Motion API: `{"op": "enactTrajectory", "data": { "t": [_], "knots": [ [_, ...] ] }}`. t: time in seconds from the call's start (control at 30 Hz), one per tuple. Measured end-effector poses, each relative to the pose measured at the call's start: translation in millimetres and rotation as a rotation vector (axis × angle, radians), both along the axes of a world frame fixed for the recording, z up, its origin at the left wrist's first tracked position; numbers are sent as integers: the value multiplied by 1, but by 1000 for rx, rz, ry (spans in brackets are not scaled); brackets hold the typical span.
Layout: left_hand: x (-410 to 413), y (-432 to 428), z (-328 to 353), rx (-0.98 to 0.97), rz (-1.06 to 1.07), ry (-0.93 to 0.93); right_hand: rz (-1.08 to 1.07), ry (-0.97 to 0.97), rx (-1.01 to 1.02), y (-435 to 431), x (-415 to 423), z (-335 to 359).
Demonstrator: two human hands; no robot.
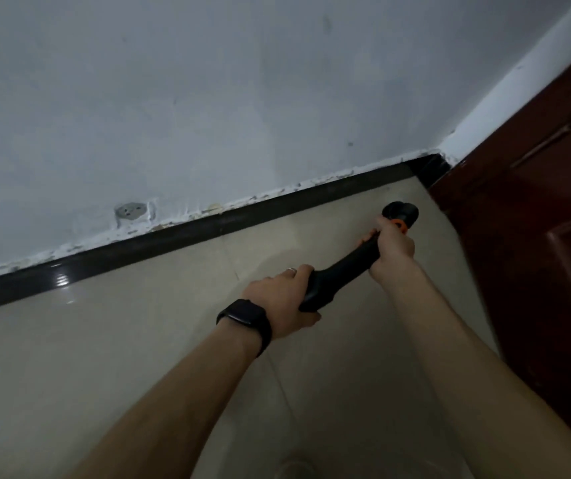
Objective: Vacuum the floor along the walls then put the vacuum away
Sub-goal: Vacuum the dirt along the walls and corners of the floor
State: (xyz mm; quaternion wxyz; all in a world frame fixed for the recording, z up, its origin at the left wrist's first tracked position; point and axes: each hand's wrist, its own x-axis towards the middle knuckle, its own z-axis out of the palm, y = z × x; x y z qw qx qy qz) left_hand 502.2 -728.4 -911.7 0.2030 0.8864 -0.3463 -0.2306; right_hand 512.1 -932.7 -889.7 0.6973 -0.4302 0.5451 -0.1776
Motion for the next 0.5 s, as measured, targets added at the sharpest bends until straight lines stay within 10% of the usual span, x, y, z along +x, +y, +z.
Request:
{"op": "enactTrajectory", "data": {
  "t": [0.5],
  "knots": [
    [54, -156, -33, 50, 65, -42, 84, 9, 39, -161, 71, -58]
  ]
}}
